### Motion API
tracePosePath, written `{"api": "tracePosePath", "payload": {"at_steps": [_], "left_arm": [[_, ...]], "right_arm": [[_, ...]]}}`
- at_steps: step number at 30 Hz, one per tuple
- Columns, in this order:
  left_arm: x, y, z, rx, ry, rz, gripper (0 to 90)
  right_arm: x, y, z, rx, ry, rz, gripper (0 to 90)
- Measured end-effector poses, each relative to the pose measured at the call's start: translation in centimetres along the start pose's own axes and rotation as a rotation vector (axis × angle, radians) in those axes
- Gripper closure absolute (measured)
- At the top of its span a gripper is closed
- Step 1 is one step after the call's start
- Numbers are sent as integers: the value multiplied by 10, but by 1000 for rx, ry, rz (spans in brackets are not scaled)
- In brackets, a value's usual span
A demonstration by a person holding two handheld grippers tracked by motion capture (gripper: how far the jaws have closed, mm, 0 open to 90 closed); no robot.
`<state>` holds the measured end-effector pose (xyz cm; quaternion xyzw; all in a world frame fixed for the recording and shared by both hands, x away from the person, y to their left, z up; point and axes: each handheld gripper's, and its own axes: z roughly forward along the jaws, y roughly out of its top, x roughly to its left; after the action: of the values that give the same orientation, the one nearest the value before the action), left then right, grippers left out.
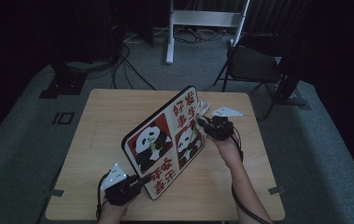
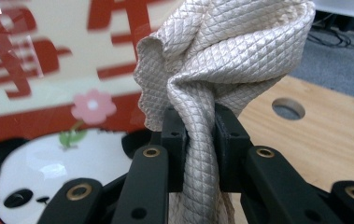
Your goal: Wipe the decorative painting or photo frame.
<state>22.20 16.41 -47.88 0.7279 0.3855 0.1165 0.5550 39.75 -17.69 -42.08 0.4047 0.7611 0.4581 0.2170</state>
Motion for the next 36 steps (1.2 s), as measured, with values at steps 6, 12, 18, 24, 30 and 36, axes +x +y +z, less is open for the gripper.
{"api": "tracePosePath", "payload": {"at_steps": [6, 12, 18, 24, 30, 36], "left_arm": [[0, 0, 0, 0, -2, 1, 784], [0, 0, 0, 3, -4, 1, 782], [-1, 0, 1, 3, -5, 2, 779], [-1, 0, 1, 5, -4, 3, 780], [-1, -1, 1, -2, -5, -1, 779], [-1, -1, 1, -1, -7, 0, 779]], "right_arm": [[-3, -16, 4, 29, 0, 13, 769], [-5, -32, 10, 63, 0, 27, 768], [-7, -43, 14, 91, -1, 34, 768], [-9, -56, 19, 130, -8, 40, 768], [-11, -67, 22, 151, -16, 54, 768], [-12, -81, 27, 189, -19, 71, 769]]}}
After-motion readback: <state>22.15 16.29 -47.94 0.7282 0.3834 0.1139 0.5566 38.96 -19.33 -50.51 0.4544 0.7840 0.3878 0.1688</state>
